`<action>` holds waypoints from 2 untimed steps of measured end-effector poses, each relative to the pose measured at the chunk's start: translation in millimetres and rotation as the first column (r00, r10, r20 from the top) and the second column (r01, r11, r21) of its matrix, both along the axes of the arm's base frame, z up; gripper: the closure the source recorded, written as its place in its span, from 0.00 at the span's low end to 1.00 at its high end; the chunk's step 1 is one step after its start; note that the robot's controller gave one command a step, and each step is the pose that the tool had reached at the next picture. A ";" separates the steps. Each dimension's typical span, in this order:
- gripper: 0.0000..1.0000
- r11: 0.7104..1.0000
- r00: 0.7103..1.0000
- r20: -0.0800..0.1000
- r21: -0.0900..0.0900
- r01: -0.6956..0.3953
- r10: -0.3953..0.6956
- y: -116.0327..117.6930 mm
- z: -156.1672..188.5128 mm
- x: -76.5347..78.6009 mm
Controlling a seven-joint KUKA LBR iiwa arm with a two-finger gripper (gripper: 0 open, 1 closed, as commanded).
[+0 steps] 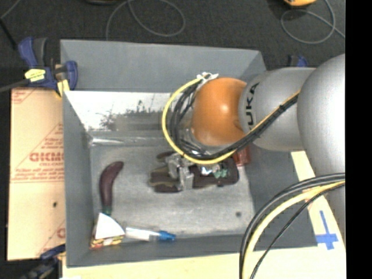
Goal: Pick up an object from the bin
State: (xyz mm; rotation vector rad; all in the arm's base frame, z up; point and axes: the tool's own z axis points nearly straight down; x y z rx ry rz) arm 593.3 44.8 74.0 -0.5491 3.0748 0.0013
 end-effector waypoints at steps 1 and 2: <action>1.00 1.000 1.000 0.003 0.000 -0.004 0.004 0.3 0.0 7.5; 1.00 1.000 1.000 0.002 0.000 -0.006 0.006 2.4 14.2 0.3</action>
Offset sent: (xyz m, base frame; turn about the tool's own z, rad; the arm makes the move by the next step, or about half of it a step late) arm -0.0053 0.0057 0.0255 -0.0071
